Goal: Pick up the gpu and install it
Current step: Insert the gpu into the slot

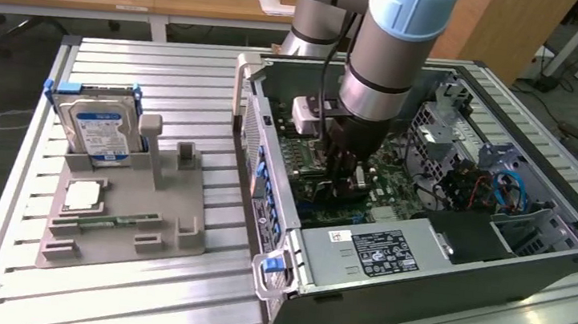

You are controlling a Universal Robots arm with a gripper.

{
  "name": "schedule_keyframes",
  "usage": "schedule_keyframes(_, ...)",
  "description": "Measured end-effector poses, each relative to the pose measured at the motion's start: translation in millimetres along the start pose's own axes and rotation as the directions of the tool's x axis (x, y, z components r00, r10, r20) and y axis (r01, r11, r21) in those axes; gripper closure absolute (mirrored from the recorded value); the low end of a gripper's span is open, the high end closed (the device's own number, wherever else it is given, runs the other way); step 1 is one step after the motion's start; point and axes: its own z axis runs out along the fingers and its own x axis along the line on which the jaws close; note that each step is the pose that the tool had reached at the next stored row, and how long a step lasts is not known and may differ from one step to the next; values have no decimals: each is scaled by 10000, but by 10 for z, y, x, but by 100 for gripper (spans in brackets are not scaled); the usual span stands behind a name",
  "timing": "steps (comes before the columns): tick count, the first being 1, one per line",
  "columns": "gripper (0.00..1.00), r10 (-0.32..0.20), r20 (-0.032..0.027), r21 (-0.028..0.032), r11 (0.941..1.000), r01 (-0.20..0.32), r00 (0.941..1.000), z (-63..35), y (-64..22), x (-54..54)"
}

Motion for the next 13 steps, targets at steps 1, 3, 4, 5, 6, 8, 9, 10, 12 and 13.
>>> schedule_keyframes(1,68,-4,5,1,10000,4,10000,-8,-2,0)
schedule_keyframes(3,61,-3,10,0,10000,3,10000,-30,-1,0)
schedule_keyframes(4,61,-3,9,-1,10000,3,10000,-45,-2,0)
schedule_keyframes(5,61,-3,9,-1,10000,3,10000,-59,-2,-1)
schedule_keyframes(6,61,-3,10,0,10000,3,10000,-75,-2,-1)
schedule_keyframes(8,61,-5,10,6,10000,5,10000,-115,-3,-1)
schedule_keyframes(9,61,-5,10,10,10000,5,10000,-137,-3,-2)
schedule_keyframes(10,61,-5,10,13,10000,5,10000,-162,-4,-2)
schedule_keyframes(12,61,-4,10,20,10000,4,10000,-213,-4,-3)
schedule_keyframes(13,61,-4,10,25,10000,4,10000,-234,-4,-3)
